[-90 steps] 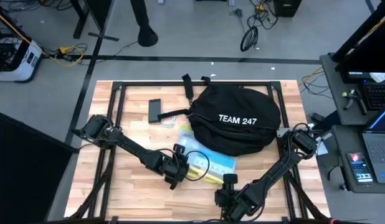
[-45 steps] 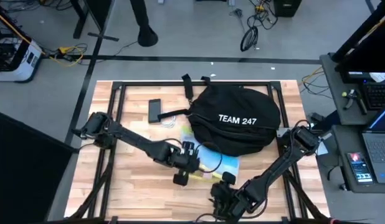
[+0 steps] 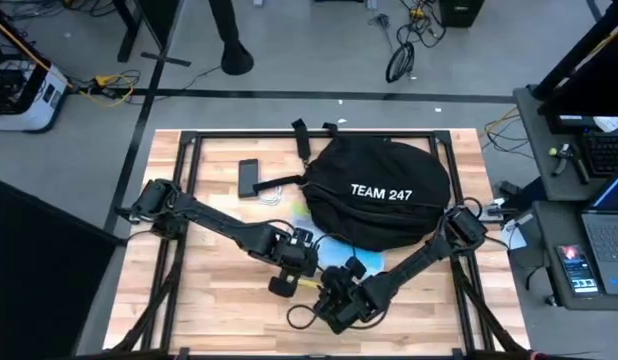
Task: Unpack backpack
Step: Remove the pink charger adapter from the green zip bag, then remove the white charger adapter from the green zip bag
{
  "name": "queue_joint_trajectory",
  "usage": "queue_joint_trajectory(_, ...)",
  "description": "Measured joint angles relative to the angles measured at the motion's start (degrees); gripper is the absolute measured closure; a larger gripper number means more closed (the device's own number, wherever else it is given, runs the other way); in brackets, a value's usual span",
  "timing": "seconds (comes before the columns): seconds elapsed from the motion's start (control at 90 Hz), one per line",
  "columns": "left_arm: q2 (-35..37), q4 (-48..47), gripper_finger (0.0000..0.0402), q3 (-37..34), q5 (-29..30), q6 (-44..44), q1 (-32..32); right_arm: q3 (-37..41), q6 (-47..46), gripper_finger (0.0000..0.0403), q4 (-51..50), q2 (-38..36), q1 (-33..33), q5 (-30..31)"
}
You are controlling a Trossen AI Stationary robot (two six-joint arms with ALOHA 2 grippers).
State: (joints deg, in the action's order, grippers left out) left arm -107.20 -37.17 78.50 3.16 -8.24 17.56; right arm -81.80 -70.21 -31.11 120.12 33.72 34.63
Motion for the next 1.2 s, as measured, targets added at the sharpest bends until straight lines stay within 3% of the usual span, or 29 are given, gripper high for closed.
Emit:
queue_joint_trajectory(0.389,0.0,0.1,0.0400,0.0,-0.2,-2.7,-1.0,0.0,-6.5,0.0220,-1.9,-4.5,5.4,-15.9)
queue_joint_trajectory(0.533,0.0,0.1,0.0400,0.0,-0.2,-3.2,-1.8,0.0,-8.2,0.0220,-1.0,-4.8,5.9,-9.9)
queue_joint_trajectory(0.656,0.0,0.1,0.0400,0.0,-0.9,-4.5,-2.1,0.0,-4.2,0.0220,0.4,-4.7,2.4,-4.0)
queue_joint_trajectory(0.978,0.2,-4.1,0.0400,0.0,-6.3,-13.0,-2.3,0.1,13.9,0.0220,7.8,-4.1,-5.0,-3.7)
queue_joint_trajectory(1.2,0.2,-6.0,0.0400,0.0,-6.3,-16.1,-3.1,0.1,19.5,0.0220,4.8,-4.1,-6.6,-3.4)
